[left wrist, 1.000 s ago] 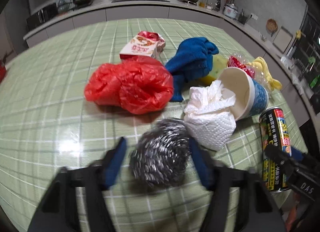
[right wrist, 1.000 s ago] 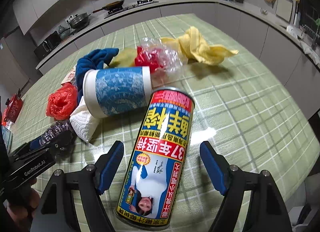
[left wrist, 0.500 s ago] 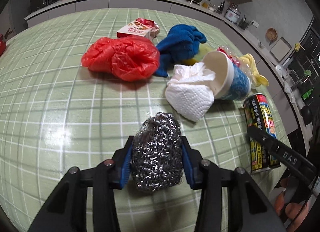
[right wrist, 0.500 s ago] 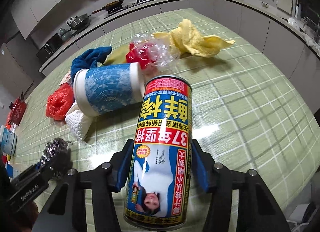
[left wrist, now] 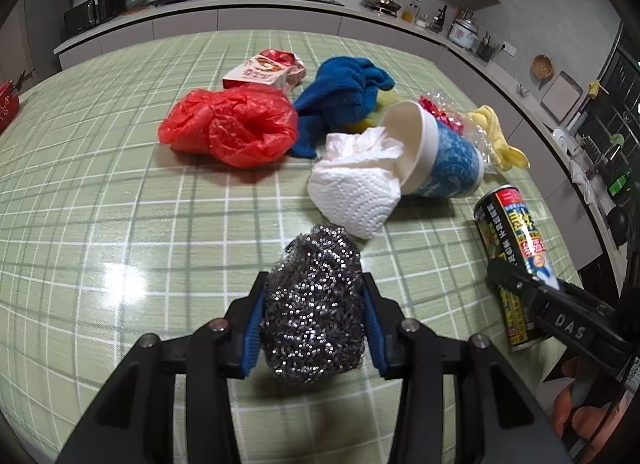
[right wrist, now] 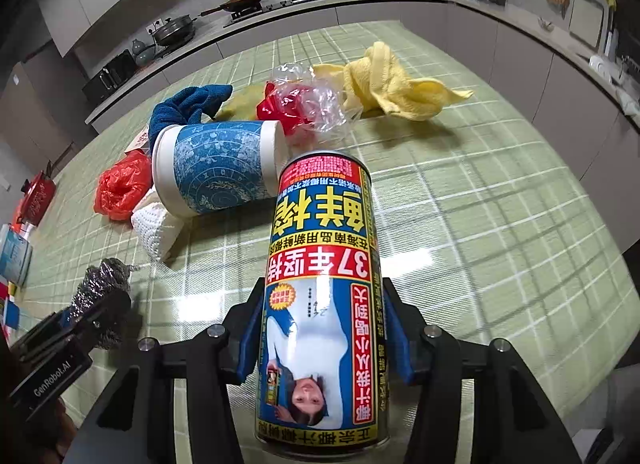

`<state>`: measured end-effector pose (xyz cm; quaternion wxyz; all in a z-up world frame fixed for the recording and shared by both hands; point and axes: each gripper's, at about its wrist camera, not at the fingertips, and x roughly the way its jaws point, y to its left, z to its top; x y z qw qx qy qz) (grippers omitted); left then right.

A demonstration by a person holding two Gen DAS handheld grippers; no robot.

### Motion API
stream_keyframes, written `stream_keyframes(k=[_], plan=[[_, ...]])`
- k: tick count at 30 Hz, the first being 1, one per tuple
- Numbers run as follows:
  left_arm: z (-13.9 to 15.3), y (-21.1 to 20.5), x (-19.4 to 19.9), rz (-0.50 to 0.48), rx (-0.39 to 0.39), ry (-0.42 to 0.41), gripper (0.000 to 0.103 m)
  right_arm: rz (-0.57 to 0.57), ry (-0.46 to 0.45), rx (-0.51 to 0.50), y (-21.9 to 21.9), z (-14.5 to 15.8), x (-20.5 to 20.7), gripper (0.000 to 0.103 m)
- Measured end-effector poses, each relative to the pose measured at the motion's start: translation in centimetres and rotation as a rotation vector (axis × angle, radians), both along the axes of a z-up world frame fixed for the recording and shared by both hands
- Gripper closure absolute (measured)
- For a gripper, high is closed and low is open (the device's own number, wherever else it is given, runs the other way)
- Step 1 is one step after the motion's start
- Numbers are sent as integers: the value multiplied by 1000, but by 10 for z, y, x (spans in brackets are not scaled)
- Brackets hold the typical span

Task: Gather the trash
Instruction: 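Carry the scrubber and spray can to the black bucket and release both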

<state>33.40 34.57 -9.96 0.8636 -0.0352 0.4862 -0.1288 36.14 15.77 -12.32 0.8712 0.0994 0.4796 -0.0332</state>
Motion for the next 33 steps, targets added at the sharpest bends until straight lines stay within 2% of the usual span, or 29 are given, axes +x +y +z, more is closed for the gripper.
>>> stream_keyframes(k=[6, 11, 15, 33], plan=[[-8, -6, 1, 7, 20, 24, 59, 11, 27, 2, -3, -4, 3, 48], [-7, -9, -2, 5, 36, 11, 59, 26, 21, -15, 0, -5, 6, 48], [-3, -11, -5, -2, 23, 7, 59, 21, 8, 19, -4, -4, 4, 48], [21, -54, -4, -71, -21, -49, 59, -59, -104, 65, -39, 49, -40, 48]])
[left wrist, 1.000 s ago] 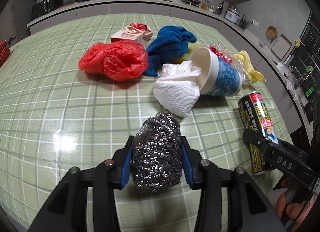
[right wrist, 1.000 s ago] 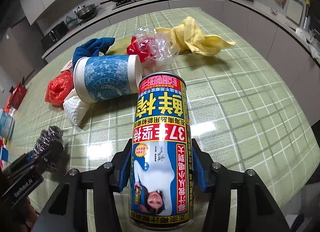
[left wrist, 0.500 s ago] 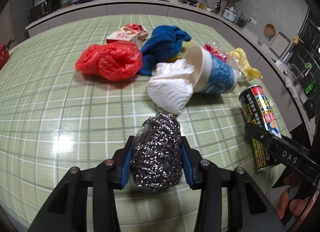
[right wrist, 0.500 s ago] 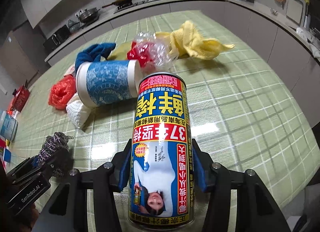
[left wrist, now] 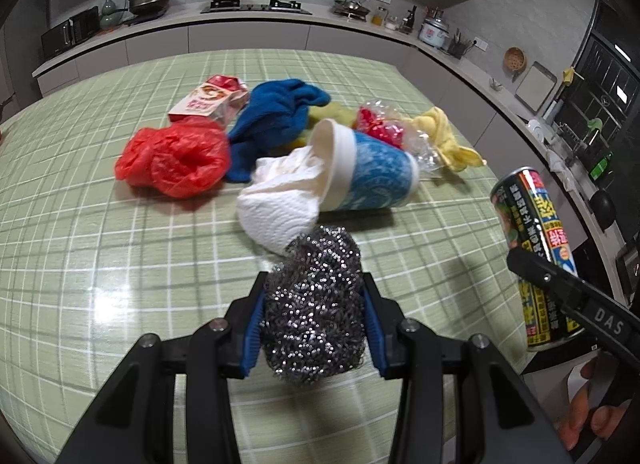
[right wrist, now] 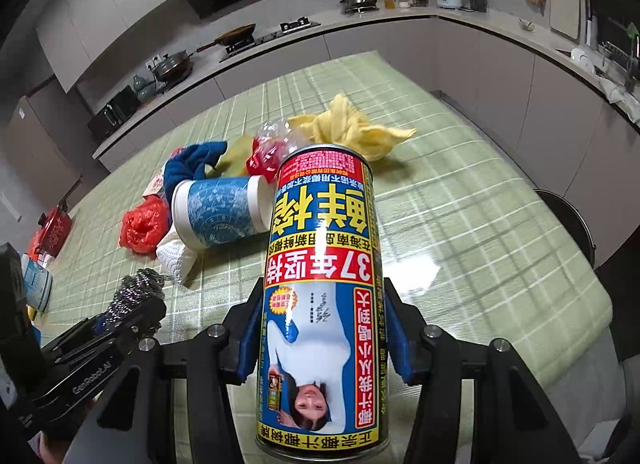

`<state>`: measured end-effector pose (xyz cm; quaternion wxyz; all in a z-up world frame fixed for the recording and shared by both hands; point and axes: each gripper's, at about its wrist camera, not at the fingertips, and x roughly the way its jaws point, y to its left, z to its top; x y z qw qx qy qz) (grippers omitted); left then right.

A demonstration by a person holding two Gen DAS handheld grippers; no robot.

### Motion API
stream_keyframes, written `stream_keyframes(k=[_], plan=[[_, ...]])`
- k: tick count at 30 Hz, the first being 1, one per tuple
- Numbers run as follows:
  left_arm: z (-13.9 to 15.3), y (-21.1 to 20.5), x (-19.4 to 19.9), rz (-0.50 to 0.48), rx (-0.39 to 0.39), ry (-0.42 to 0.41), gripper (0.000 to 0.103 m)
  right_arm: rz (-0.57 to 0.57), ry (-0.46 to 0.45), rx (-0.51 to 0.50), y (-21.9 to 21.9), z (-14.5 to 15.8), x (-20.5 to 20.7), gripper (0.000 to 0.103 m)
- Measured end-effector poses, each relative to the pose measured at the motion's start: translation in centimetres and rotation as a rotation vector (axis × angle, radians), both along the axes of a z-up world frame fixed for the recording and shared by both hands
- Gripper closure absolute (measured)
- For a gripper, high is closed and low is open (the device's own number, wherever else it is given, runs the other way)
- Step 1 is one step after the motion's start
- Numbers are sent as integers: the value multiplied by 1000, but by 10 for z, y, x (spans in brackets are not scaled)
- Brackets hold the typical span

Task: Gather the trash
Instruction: 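Carry the scrubber and spray can to the black bucket and release both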

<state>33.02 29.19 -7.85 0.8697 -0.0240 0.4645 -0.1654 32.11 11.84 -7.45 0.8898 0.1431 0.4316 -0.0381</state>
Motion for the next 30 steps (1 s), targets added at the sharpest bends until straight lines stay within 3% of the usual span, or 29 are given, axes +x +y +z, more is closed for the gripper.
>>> stream_keyframes(k=[9, 17, 23, 30], plan=[[12, -61, -13, 80, 26, -48, 59, 54, -38, 49, -60, 7, -4, 48], [12, -144, -23, 158, -12, -46, 59, 131, -48, 55, -164, 14, -11, 48], [12, -189, -19, 92, -9, -27, 59, 53, -48, 73, -230, 20, -21, 48], [4, -233, -15, -38, -42, -21, 59, -93, -44, 57, -274, 20, -48, 48]])
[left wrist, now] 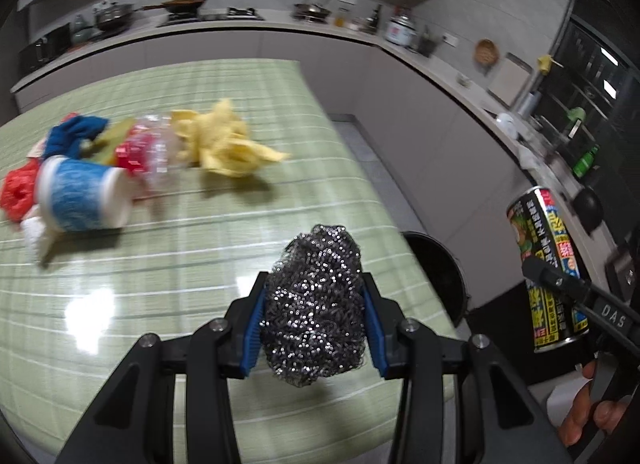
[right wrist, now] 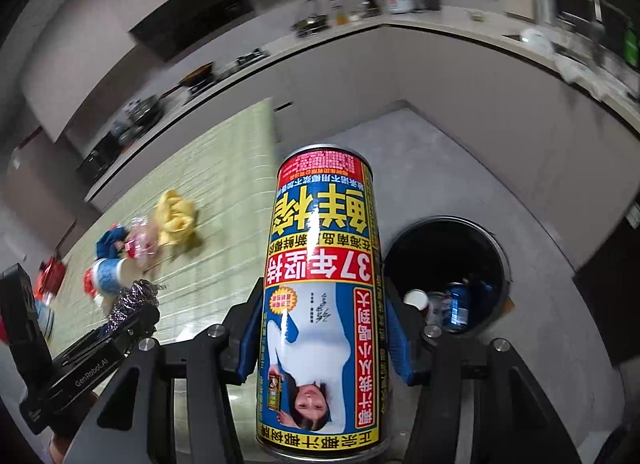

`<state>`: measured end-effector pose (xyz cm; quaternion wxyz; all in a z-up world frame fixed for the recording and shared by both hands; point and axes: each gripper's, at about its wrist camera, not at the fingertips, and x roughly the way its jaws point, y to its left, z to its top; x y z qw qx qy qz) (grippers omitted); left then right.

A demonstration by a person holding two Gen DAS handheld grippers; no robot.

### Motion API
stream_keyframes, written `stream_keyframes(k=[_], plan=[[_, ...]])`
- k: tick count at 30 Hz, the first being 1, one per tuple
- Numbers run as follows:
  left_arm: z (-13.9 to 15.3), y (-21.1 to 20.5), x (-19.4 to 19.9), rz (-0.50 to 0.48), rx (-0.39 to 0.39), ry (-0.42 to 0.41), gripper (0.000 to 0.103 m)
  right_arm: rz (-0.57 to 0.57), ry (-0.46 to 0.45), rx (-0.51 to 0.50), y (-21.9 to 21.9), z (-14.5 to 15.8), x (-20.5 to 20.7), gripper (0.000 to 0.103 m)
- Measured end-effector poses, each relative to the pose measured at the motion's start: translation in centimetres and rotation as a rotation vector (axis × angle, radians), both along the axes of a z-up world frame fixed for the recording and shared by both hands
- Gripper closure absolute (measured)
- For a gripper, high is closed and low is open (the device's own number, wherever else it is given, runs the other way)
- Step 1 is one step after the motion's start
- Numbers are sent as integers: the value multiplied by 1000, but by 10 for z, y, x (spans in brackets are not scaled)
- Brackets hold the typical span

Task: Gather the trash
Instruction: 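Carry the scrubber and spray can to the black bucket and release both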

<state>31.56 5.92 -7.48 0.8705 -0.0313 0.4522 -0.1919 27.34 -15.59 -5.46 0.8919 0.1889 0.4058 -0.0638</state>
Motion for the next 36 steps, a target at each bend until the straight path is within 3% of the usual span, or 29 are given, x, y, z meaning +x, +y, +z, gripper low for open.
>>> stream_keyframes(k=[7, 13, 21, 28, 31, 33, 36], plan=[[8, -57, -7, -75, 1, -5, 59, -78, 12, 20, -55, -9, -20, 48], [2, -127, -4, -64, 0, -2, 59, -53, 25, 28, -113, -22, -13, 48], [-47, -223, 8, -44, 25, 86, 58, 10, 62, 43, -200, -46, 7, 48], [-102, -254, 26, 4, 73, 133, 56, 98, 116, 54, -226, -96, 33, 48], [-116, -253, 34, 41, 78, 141, 53, 141, 140, 59, -227, -124, 47, 48], [-120, -252, 38, 59, 85, 150, 40, 164, 152, 66, -225, -141, 56, 48], [-118, -253, 39, 77, 86, 141, 31, 196, 155, 65, -223, -154, 70, 48]])
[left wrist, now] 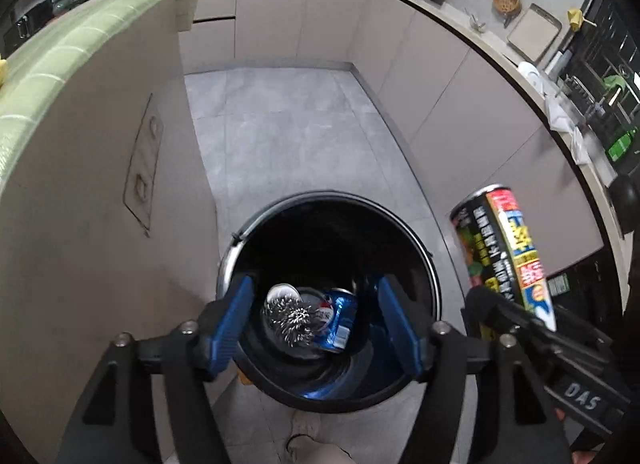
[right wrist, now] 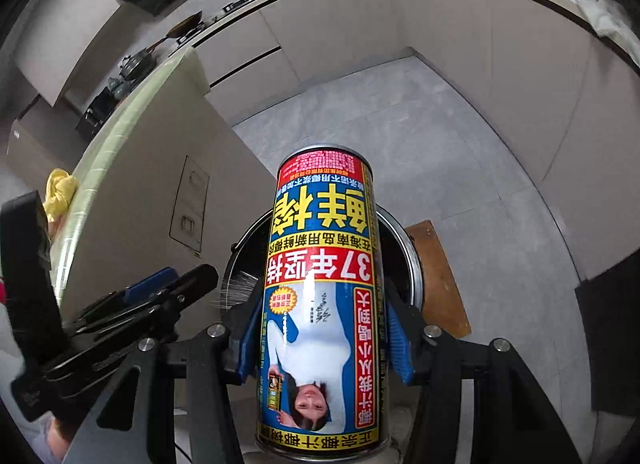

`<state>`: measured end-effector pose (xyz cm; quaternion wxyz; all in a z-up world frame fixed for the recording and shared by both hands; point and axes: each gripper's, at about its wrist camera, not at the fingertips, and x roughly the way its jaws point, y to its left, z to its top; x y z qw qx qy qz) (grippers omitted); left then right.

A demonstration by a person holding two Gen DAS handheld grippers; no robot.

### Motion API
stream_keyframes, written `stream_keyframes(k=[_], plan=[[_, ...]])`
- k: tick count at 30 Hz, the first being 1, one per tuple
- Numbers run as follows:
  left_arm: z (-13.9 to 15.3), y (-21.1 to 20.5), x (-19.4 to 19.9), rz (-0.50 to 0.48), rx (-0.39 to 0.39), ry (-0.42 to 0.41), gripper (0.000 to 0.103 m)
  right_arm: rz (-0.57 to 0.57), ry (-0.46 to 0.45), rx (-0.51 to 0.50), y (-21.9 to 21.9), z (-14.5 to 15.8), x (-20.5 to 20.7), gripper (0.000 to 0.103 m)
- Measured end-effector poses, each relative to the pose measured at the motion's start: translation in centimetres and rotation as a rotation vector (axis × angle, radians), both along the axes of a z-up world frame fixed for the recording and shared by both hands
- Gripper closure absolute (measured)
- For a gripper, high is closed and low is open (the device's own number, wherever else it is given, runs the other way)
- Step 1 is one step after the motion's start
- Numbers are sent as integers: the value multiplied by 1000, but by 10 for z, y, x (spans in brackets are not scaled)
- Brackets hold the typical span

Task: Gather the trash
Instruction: 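Carry the scrubber and spray can to the black bucket and release both, then return both open tools to the table toward the remaining trash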

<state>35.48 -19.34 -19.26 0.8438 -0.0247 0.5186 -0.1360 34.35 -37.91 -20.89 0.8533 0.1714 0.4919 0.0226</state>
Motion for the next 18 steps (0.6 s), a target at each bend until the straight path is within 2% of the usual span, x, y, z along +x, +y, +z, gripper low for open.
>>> stream_keyframes(k=[2, 3, 4, 5, 10, 18], plan=[[3, 4, 4, 31, 10, 3, 29, 13, 13, 21, 0, -8, 9, 47], [8, 10, 4, 63, -2, -6, 29, 15, 36, 46, -1, -15, 16, 42], [16, 17, 4, 93, -16, -26, 28, 13, 58, 58, -2, -22, 21, 31], [21, 21, 3, 110, -26, -41, 28, 11, 61, 62, -3, -25, 24, 28], [50, 27, -3, 127, -12, -106, 28, -2, 14, 29, -6, -15, 30, 28], [85, 38, -18, 78, -17, -91, 28, -37, -18, 11, -4, 24, 18, 28]])
